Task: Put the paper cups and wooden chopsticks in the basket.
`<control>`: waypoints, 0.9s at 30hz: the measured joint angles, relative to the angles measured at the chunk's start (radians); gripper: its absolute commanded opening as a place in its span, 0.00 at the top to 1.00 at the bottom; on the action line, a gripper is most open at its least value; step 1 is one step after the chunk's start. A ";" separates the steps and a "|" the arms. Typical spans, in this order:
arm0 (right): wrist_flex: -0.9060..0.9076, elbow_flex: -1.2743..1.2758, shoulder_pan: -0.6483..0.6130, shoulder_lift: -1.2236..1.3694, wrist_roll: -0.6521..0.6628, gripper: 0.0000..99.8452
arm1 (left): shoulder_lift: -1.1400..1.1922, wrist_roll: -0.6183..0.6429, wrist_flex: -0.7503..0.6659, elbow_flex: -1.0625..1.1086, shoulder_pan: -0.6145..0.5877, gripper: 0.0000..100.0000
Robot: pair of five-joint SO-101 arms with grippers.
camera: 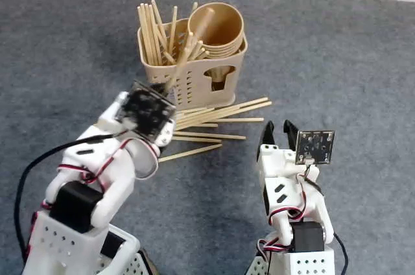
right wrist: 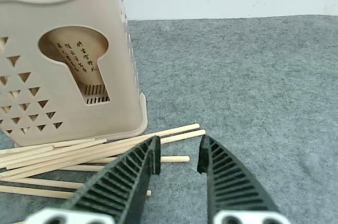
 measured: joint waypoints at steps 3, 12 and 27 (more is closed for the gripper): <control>0.000 0.000 0.000 0.000 0.000 0.88 | -0.021 0.025 -0.038 0.000 -0.014 0.99; 0.000 0.000 0.000 0.000 0.000 0.88 | -0.038 0.044 -0.249 0.000 -0.023 0.99; -0.061 0.006 0.000 0.000 0.000 0.88 | 0.015 0.048 -0.677 0.000 -0.041 0.99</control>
